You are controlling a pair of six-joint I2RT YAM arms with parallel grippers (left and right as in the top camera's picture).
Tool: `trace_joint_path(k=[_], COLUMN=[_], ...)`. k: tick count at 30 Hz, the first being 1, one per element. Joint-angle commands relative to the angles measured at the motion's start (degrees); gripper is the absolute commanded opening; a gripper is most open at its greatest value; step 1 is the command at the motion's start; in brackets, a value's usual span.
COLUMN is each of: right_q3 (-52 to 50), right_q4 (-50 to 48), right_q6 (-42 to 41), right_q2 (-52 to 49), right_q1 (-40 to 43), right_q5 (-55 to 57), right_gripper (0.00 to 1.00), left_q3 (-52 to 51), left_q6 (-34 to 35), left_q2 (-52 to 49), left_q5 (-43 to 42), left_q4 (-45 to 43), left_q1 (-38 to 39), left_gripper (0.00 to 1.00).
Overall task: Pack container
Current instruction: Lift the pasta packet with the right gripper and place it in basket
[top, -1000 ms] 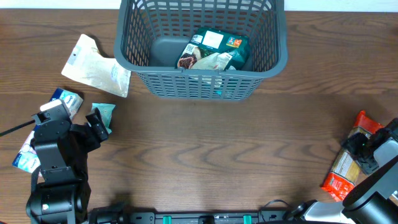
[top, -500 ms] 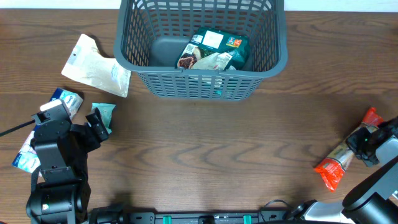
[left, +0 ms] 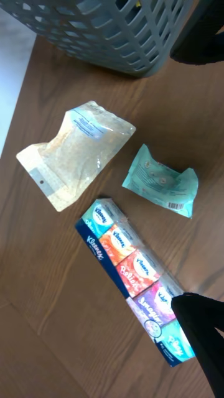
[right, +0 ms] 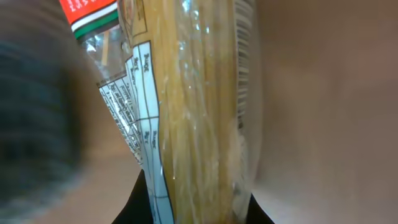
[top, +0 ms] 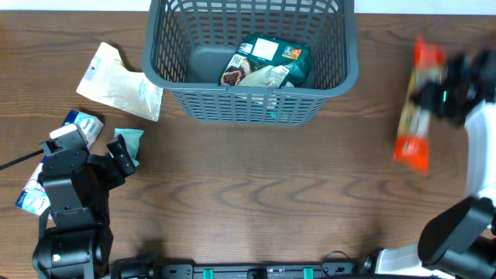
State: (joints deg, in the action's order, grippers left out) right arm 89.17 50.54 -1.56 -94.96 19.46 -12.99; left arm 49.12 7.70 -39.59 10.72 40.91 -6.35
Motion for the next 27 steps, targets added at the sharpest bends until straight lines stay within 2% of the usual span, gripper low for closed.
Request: trace_joint_path(k=[1, 5, 11, 17, 27], right_q3=[14.6, 25.3, 27.7, 27.7, 27.7], right_q4=[0.6, -2.0, -12.7, -18.7, -12.8], right_q6=[8.5, 21.7, 39.6, 41.1, 41.1], right_q2=[2.7, 2.7, 2.0, -4.0, -20.7], right_q1=[-7.8, -17.7, -33.3, -41.7, -45.0], right_q5=[-3.1, -4.1, -4.5, -7.3, -10.4], right_gripper=[0.01, 0.01, 0.01, 0.01, 0.0], left_q3=[1.0, 1.0, 1.0, 1.0, 1.0], left_q6=[0.5, 0.6, 0.6, 0.5, 0.5], left_q2=[0.0, 0.0, 0.0, 0.0, 0.0], left_q5=[0.5, 0.4, 0.4, 0.4, 0.4], left_q4=[0.1, 0.6, 2.2, 2.3, 2.3], left_q1=[-0.3, -0.3, -0.3, -0.3, -0.3], left_gripper=[0.98, 0.99, 0.99, 0.99, 0.99])
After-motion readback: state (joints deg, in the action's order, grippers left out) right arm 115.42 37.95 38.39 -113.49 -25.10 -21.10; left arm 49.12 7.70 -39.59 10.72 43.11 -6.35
